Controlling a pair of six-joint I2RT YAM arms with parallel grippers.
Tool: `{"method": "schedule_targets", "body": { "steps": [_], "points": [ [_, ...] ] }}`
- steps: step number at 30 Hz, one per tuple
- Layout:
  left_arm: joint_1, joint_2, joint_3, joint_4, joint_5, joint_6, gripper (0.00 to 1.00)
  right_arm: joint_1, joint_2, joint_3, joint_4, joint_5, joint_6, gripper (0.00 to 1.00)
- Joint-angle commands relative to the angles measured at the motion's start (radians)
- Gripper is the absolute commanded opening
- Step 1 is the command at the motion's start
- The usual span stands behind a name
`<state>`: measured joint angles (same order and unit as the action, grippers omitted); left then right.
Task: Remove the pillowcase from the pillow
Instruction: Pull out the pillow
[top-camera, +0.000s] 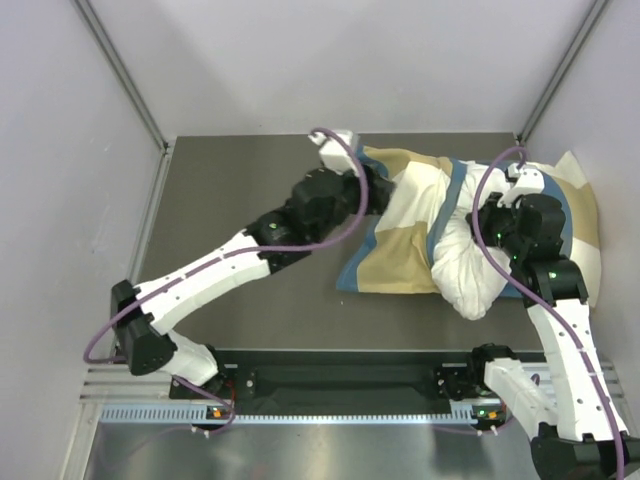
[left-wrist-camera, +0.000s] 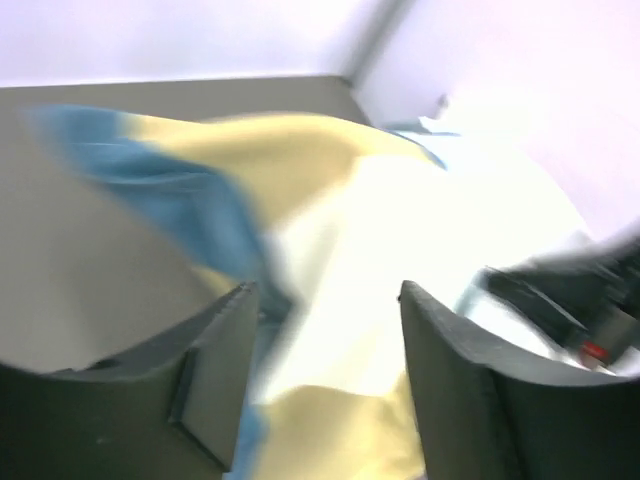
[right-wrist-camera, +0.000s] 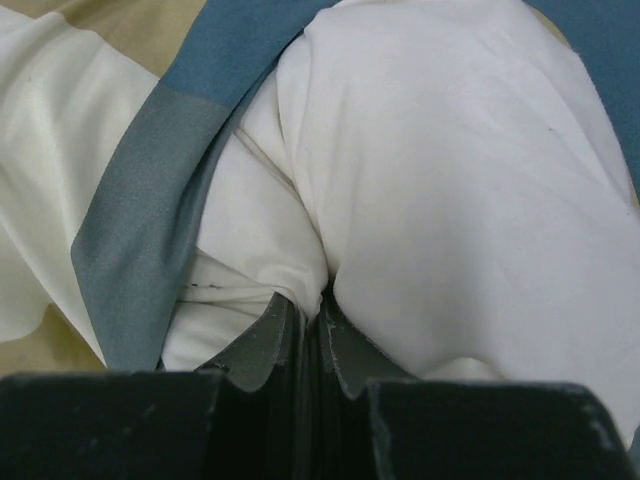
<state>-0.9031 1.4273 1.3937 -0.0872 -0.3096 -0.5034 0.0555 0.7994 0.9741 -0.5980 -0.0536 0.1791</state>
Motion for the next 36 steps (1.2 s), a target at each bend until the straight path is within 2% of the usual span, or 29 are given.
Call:
{"method": "schedule_targets", "body": {
  "steps": [1,3,8,12,19,23,26,29,34,36],
  "points": [
    [-0.117,0.102,0.086,0.006,-0.137,0.081,0.65,-0.049,0.007,-0.015,-0.1,0.129,-0.024,0.0],
    [-0.183,0.177,0.117,0.007,-0.154,0.078,0.7,-0.048,0.004,-0.017,-0.098,0.118,-0.026,0.0],
    [-0.243,0.265,0.149,0.053,-0.123,0.072,0.75,-0.046,-0.002,-0.028,-0.095,0.115,-0.029,0.0],
    [-0.258,0.364,0.249,0.026,-0.125,0.075,0.78,-0.042,0.001,-0.038,-0.092,0.097,-0.023,0.0],
    [-0.257,0.496,0.329,0.026,-0.189,0.055,0.8,-0.026,-0.038,-0.058,-0.092,0.07,-0.021,0.0],
    [-0.257,0.473,0.295,0.046,-0.207,0.06,0.8,-0.02,-0.039,-0.057,-0.097,0.072,-0.021,0.0],
    [-0.258,0.414,0.187,0.153,-0.16,0.075,0.8,-0.017,-0.032,-0.063,-0.094,0.077,-0.021,0.0],
    [-0.257,0.389,0.16,0.199,-0.16,0.075,0.81,-0.016,-0.029,-0.061,-0.095,0.072,-0.018,0.0],
    [-0.247,0.49,0.273,0.101,-0.221,0.089,0.83,-0.008,-0.042,-0.045,-0.111,0.078,-0.018,0.0],
    [-0.237,0.551,0.358,-0.009,-0.246,0.085,0.81,-0.009,-0.048,-0.035,-0.115,0.078,-0.017,0.0]
  ]
}}
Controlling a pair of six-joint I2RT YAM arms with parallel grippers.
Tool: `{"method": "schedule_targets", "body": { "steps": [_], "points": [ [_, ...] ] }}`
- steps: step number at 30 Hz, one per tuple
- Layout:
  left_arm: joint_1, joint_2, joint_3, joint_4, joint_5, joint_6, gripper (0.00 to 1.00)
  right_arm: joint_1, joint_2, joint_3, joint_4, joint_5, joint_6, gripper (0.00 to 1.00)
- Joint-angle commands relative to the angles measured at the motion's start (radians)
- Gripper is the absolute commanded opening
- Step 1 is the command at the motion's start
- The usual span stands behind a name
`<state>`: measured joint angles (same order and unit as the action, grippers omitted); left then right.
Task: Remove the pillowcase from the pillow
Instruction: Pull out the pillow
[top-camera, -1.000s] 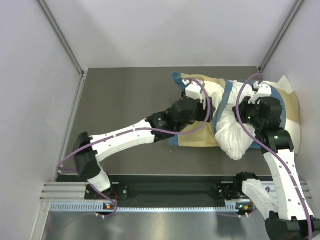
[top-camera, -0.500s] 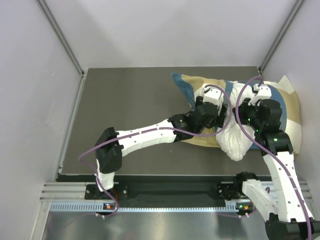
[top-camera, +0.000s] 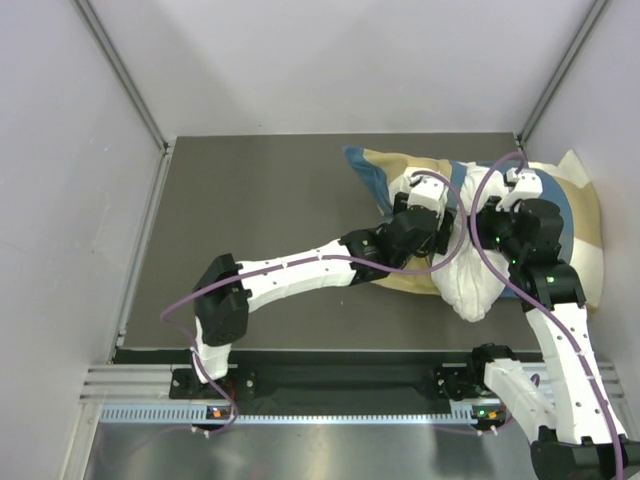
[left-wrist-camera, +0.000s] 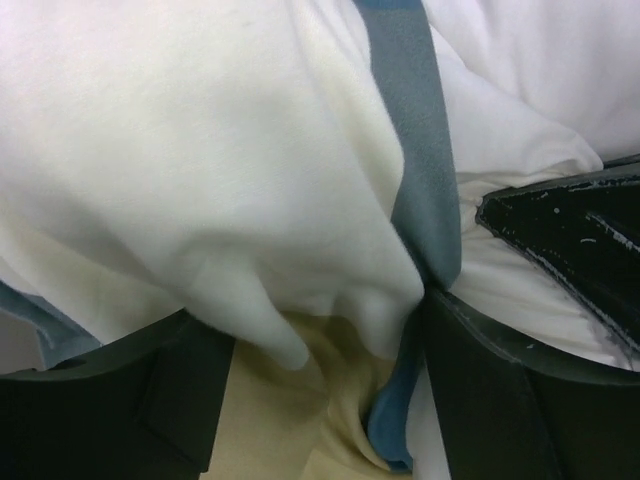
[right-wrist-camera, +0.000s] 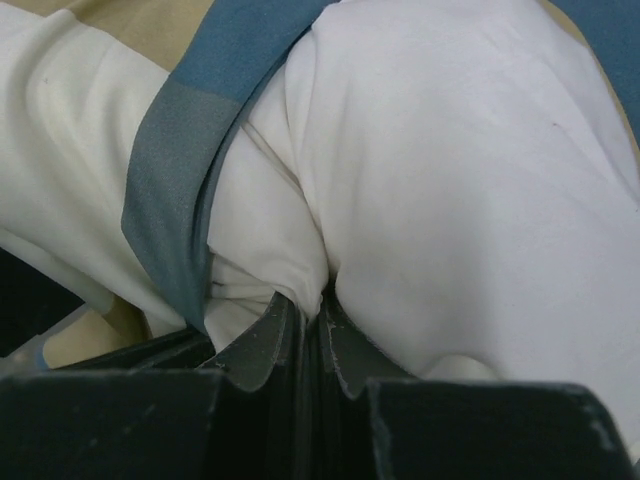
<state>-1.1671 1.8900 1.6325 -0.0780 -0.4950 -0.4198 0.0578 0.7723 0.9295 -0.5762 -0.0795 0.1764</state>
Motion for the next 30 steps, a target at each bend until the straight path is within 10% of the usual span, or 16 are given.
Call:
{"method": "schedule_targets", "body": {
  "steps": [1,8,30],
  "points": [
    [0.032,0.104,0.138,-0.04,-0.071,0.001,0.74,-0.012,-0.024,0.011,-0.143,0.103,-0.014,0.0],
    [0.098,0.097,0.078,-0.055,-0.091,-0.025,0.0,-0.009,-0.034,0.012,-0.152,0.106,-0.009,0.0],
    [0.472,-0.376,-0.368,0.064,-0.185,-0.034,0.0,-0.007,-0.034,0.009,-0.172,0.23,0.011,0.0]
  ]
}}
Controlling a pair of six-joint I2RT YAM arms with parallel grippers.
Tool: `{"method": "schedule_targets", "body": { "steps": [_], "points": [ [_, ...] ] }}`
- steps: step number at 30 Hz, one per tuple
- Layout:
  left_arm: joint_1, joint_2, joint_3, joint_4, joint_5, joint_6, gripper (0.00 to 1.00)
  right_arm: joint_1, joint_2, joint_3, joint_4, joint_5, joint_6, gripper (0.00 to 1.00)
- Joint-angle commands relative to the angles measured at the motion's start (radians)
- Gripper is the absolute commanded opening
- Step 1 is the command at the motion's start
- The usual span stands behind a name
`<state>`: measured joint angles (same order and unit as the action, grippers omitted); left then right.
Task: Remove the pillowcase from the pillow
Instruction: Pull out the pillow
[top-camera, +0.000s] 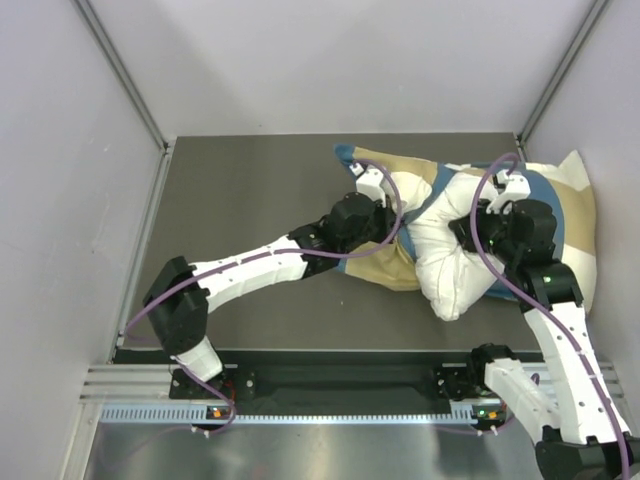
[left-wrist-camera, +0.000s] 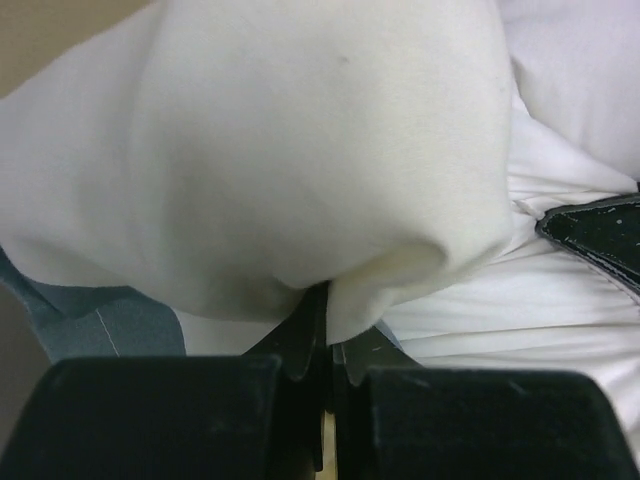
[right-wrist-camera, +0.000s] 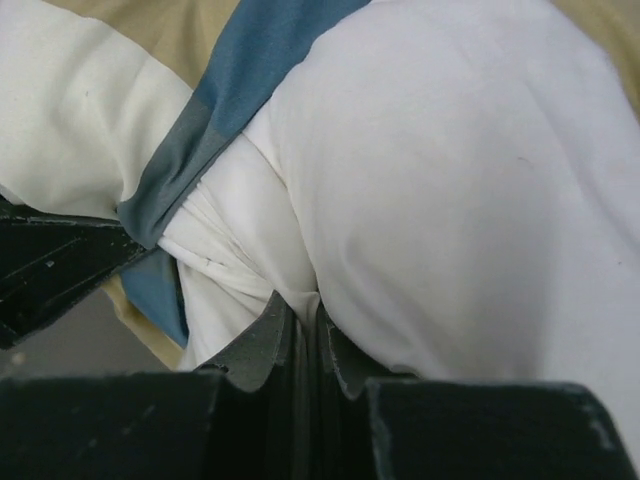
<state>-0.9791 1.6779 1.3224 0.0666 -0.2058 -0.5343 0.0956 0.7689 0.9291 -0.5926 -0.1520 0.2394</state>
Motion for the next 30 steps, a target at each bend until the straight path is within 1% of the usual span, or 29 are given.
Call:
{"method": "schedule_targets", "body": {
  "steps": [1,6,10,11,12,13,14,15,17,20,21,22,23,24,25,27,28,29,30],
  "points": [
    [0.301,-0.179,-0.072,-0.079,-0.472,0.079,0.0,-0.045,-0.023,0.01,-0.154,0.31,-0.052,0.0],
    [0.401,-0.276,-0.143,-0.079,-0.445,0.086,0.0,-0.043,-0.003,-0.001,-0.133,0.365,-0.038,0.0],
    [0.407,-0.306,-0.157,-0.079,-0.454,0.115,0.0,-0.045,0.02,0.007,-0.122,0.355,-0.028,0.0],
    [0.405,-0.31,-0.158,-0.077,-0.442,0.119,0.0,-0.045,0.023,0.016,-0.121,0.33,-0.029,0.0],
    [0.399,-0.317,-0.16,-0.076,-0.394,0.119,0.0,-0.043,0.024,0.017,-0.115,0.315,-0.029,0.0],
    [0.389,-0.32,-0.16,-0.077,-0.38,0.112,0.0,-0.042,0.024,0.02,-0.104,0.299,-0.031,0.0],
    [0.347,-0.314,-0.157,-0.039,-0.388,0.138,0.0,-0.04,0.026,0.023,-0.101,0.283,-0.029,0.0],
    [0.324,-0.308,-0.149,-0.034,-0.426,0.154,0.0,-0.04,0.026,0.027,-0.102,0.278,-0.029,0.0],
    [0.29,-0.278,-0.131,-0.028,-0.437,0.178,0.0,-0.037,0.026,0.027,-0.101,0.269,-0.032,0.0],
    [0.289,-0.262,-0.117,-0.027,-0.423,0.165,0.0,-0.033,0.02,0.025,-0.111,0.284,-0.041,0.0],
    [0.286,-0.265,-0.117,-0.018,-0.406,0.158,0.0,-0.031,0.017,0.027,-0.118,0.278,-0.051,0.0],
    [0.283,-0.271,-0.118,-0.007,-0.352,0.155,0.0,-0.031,0.018,0.03,-0.124,0.263,-0.073,0.0],
    [0.257,-0.276,-0.112,0.004,-0.334,0.161,0.0,-0.033,0.018,0.039,-0.137,0.221,-0.083,0.0],
    [0.24,-0.274,-0.103,0.016,-0.319,0.174,0.0,-0.031,0.014,0.045,-0.136,0.197,-0.091,0.04],
    [0.221,-0.267,-0.069,0.021,-0.27,0.189,0.0,-0.031,0.009,0.05,-0.136,0.169,-0.109,0.19],
    [0.157,-0.232,-0.028,0.021,-0.245,0.235,0.0,-0.025,-0.008,0.071,-0.124,0.111,-0.12,0.39],
    [0.137,-0.216,0.007,0.019,-0.224,0.262,0.0,-0.025,-0.011,0.097,-0.125,0.083,-0.132,0.58],
    [0.107,-0.189,0.021,0.019,-0.218,0.269,0.0,-0.019,-0.014,0.112,-0.124,0.069,-0.135,0.64],
    [0.099,-0.172,0.035,0.018,-0.207,0.27,0.0,-0.016,-0.014,0.129,-0.124,0.051,-0.14,0.69]
  ]
}}
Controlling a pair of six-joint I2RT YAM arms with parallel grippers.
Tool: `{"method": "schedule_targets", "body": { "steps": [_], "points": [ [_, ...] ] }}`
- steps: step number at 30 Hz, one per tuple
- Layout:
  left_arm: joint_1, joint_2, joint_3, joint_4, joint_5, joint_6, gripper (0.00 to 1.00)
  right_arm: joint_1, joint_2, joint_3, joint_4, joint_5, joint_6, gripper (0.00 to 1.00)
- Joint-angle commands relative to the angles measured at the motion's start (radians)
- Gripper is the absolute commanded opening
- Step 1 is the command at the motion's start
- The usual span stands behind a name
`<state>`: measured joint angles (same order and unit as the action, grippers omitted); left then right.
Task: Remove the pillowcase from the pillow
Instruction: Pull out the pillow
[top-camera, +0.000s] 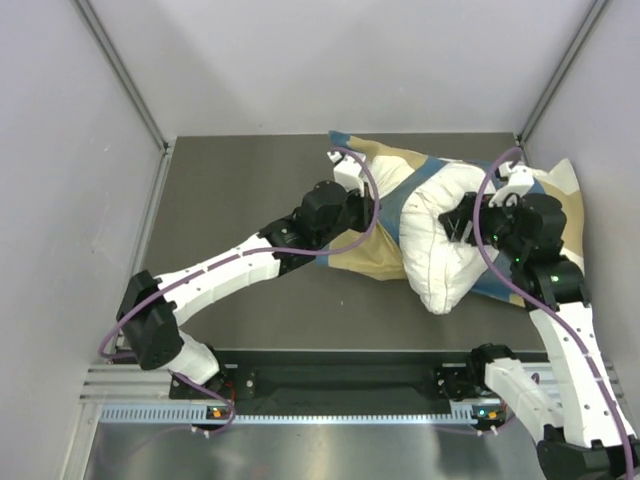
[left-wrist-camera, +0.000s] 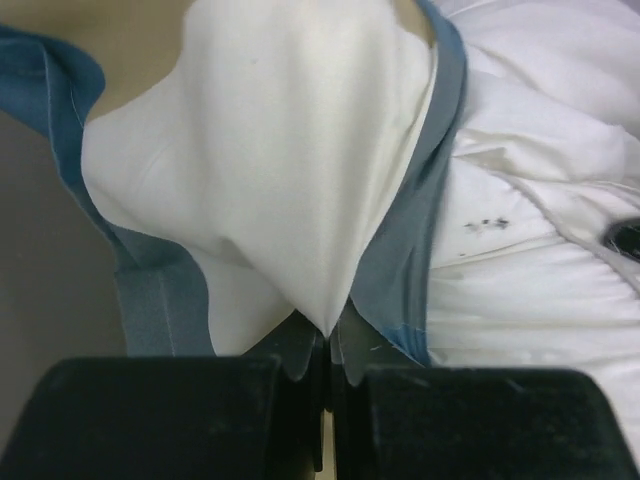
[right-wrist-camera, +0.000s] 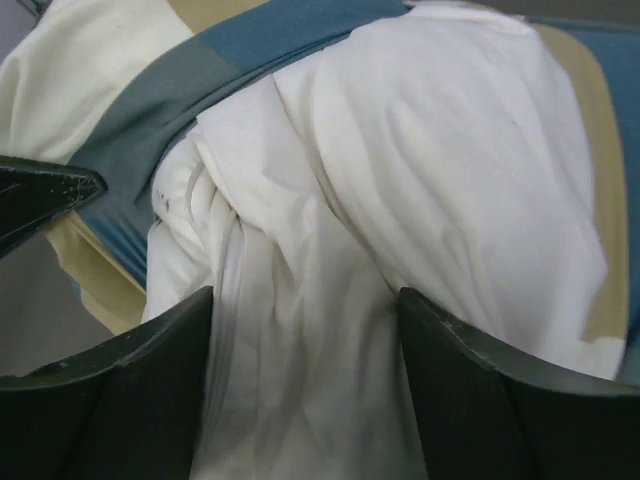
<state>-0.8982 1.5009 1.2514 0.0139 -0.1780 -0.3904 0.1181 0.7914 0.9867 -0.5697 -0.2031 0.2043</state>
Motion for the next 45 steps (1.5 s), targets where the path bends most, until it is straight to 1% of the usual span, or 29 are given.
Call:
{"method": "schedule_targets", "body": {
  "steps": [1,2,6,7,10,11,13,14,15,16,17,21,22,24,25,27,28,30,34,36,39,43,45],
  "points": [
    [0.015,0.021,0.123,0.063,-0.221,0.125,0.0,-0.037,-0.034,0.087,-0.147,0.081,-0.118,0.72],
    [0.013,0.05,0.125,0.061,-0.195,0.121,0.0,-0.028,-0.029,0.122,-0.144,0.053,-0.123,0.77],
    [0.013,0.079,0.063,0.129,-0.149,0.105,0.0,0.014,0.034,0.216,-0.153,0.002,-0.155,0.83],
    [0.013,0.084,0.03,0.161,-0.141,0.096,0.0,0.028,0.045,0.252,-0.151,0.005,-0.163,1.0],
    [0.013,0.084,-0.021,0.193,-0.12,0.082,0.0,0.11,0.1,0.332,-0.15,0.037,-0.178,1.0],
    [0.013,0.082,-0.032,0.21,-0.117,0.081,0.0,0.179,0.117,0.349,-0.15,0.06,-0.181,1.0],
    [0.013,0.072,-0.062,0.222,-0.118,0.081,0.0,0.279,0.176,0.406,-0.153,0.129,-0.192,1.0],
    [0.013,0.067,-0.072,0.225,-0.126,0.081,0.0,0.396,0.199,0.423,-0.156,0.233,-0.195,1.0],
    [0.013,0.061,-0.09,0.228,-0.138,0.081,0.0,0.454,0.254,0.438,-0.156,0.287,-0.197,1.0],
    [0.013,0.044,-0.102,0.228,-0.176,0.075,0.0,0.506,0.284,0.46,-0.154,0.386,-0.197,1.0],
    [0.016,0.035,-0.115,0.227,-0.189,0.07,0.0,0.585,0.337,0.466,-0.141,0.427,-0.195,1.0],
    [0.039,-0.022,-0.187,0.222,-0.233,-0.011,0.0,0.705,0.449,0.466,-0.093,0.591,-0.178,1.0],
    [0.047,-0.056,-0.228,0.222,-0.241,-0.06,0.0,0.719,0.462,0.436,-0.078,0.635,-0.155,1.0],
    [0.071,-0.093,-0.304,0.236,-0.253,-0.103,0.0,0.724,0.476,0.391,-0.018,0.706,-0.129,1.0],
    [0.084,-0.131,-0.331,0.27,-0.252,-0.125,0.0,0.726,0.483,0.363,-0.009,0.753,-0.103,1.0],
    [0.087,-0.163,-0.404,0.299,-0.245,-0.139,0.0,0.726,0.517,0.353,-0.01,0.797,-0.082,1.0],
    [0.09,-0.192,-0.426,0.335,-0.239,-0.146,0.0,0.726,0.529,0.349,-0.015,0.827,-0.071,1.0],
    [0.09,-0.212,-0.463,0.351,-0.226,-0.154,0.0,0.729,0.574,0.351,-0.018,0.853,-0.066,1.0],
    [0.102,-0.219,-0.468,0.363,-0.186,-0.159,0.0,0.756,0.629,0.368,-0.045,0.863,-0.069,1.0],
    [0.11,-0.215,-0.468,0.382,-0.146,-0.163,0.0,0.788,0.631,0.369,-0.038,0.866,-0.069,1.0],
    [0.114,-0.205,-0.469,0.397,-0.126,-0.169,0.0,0.815,0.615,0.383,-0.013,0.858,-0.062,1.0],
    [0.113,-0.214,-0.48,0.406,-0.114,-0.177,0.0,0.839,0.62,0.453,-0.012,0.841,-0.069,1.0],
    [0.113,-0.229,-0.484,0.406,-0.113,-0.176,0.0,0.842,0.653,0.478,-0.035,0.84,-0.071,1.0]
  ]
}}
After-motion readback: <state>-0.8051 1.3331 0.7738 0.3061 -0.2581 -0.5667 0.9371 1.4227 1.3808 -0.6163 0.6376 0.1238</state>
